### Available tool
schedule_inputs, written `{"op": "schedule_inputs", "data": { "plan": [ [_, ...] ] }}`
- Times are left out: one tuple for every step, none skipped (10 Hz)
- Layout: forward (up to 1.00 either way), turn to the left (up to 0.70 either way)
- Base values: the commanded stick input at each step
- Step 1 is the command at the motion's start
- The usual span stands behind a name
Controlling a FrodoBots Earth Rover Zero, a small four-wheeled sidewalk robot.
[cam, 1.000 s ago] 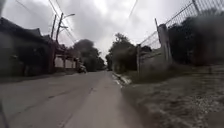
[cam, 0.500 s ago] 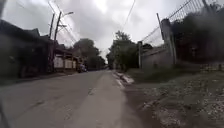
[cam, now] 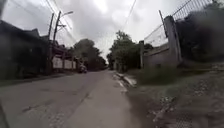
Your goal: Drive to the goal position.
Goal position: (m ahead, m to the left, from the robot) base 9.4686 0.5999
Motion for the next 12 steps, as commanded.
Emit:
{"op": "schedule_inputs", "data": {
  "plan": [
    [0.7,0.0],
    [0.7,0.0],
    [0.7,0.0],
    [0.7,0.0],
    [0.7,0.0],
    [0.7,0.0],
    [0.7,0.0],
    [0.7,0.0],
    [0.7,0.0],
    [0.7,0.0],
    [0.7,0.0],
    [0.7,0.0]
  ]
}}
